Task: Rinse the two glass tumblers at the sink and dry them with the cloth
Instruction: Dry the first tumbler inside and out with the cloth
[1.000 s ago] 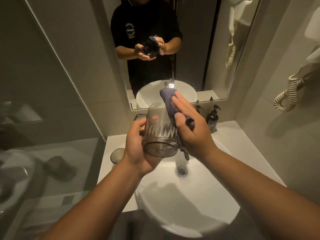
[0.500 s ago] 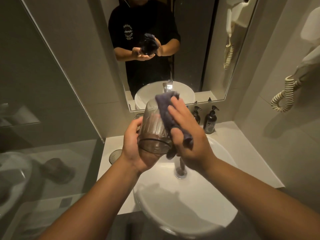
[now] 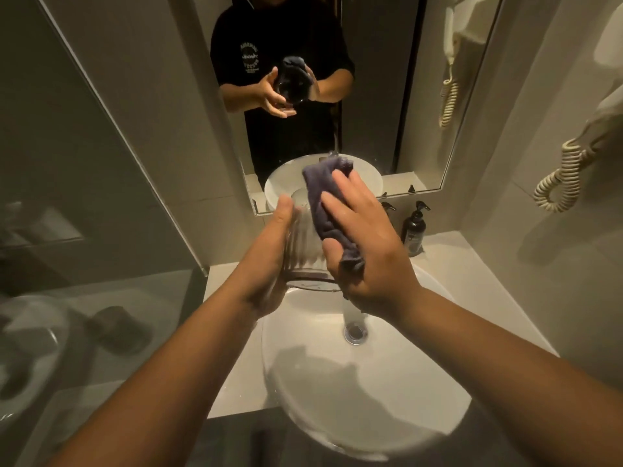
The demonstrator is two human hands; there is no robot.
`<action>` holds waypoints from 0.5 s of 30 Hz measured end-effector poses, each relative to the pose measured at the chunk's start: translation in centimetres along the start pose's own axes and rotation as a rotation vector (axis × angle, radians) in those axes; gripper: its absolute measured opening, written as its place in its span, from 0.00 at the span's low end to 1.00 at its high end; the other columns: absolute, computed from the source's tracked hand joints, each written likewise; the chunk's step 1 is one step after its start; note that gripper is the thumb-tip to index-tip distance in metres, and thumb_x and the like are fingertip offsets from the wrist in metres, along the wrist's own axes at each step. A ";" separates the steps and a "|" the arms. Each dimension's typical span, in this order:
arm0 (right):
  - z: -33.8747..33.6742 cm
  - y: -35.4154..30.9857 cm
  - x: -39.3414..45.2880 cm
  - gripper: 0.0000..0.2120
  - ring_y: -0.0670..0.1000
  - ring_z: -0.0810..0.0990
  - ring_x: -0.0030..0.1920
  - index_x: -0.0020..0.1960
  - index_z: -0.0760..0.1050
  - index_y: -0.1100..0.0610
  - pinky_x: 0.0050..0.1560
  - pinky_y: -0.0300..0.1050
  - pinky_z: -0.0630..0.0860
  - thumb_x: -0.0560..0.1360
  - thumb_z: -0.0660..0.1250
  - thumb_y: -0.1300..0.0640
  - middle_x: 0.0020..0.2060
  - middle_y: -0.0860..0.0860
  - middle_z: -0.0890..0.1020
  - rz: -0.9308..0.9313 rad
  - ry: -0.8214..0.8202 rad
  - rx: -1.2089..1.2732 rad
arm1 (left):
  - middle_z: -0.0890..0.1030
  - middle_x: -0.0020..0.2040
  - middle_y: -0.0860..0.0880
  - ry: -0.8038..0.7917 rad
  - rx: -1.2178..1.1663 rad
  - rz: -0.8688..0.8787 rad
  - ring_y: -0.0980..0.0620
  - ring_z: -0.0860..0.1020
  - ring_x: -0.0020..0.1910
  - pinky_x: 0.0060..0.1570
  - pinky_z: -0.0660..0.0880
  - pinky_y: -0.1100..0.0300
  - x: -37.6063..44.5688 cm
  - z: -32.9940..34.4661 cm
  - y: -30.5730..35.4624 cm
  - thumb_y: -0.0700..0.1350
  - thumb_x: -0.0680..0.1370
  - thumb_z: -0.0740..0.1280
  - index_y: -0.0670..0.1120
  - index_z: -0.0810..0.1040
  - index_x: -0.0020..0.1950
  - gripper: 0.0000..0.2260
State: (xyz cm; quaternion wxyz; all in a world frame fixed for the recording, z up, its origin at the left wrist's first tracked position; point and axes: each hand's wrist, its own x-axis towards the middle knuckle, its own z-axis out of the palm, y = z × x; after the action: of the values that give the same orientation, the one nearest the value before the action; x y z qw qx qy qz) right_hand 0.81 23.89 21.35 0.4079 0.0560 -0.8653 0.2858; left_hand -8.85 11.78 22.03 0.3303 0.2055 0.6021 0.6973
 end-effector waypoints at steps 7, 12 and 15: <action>-0.1 -1.1 1.1 0.20 0.62 0.64 0.73 0.65 0.73 0.66 0.71 0.61 0.63 0.76 0.64 0.58 0.67 0.63 0.73 -0.182 -0.057 -0.010 | 0.83 0.62 0.45 -0.008 -0.513 -0.058 0.48 0.82 0.60 0.51 0.81 0.55 0.3 0.4 -0.4 0.63 0.82 0.57 0.46 0.73 0.73 0.28; 0.2 -1.6 -0.8 0.20 0.63 0.64 0.73 0.64 0.73 0.67 0.71 0.63 0.63 0.75 0.65 0.59 0.68 0.64 0.71 -0.265 -0.043 0.018 | 0.84 0.57 0.43 -0.038 -0.604 -0.143 0.48 0.84 0.55 0.52 0.82 0.53 0.0 0.1 0.0 0.65 0.82 0.56 0.47 0.75 0.71 0.28; 0.2 -1.0 -0.4 0.21 0.60 0.63 0.74 0.66 0.71 0.67 0.73 0.58 0.62 0.79 0.59 0.53 0.69 0.59 0.68 -0.190 0.006 0.081 | 0.88 0.46 0.49 -0.027 -0.566 -0.125 0.53 0.86 0.39 0.40 0.84 0.56 -0.6 0.9 -0.3 0.64 0.82 0.53 0.45 0.67 0.68 0.26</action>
State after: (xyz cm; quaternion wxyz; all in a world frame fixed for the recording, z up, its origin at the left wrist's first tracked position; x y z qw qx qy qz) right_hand 1.28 22.88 21.47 0.4330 0.1535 -0.8428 0.2805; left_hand -7.79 12.01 21.99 0.4249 0.0769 0.3908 0.8129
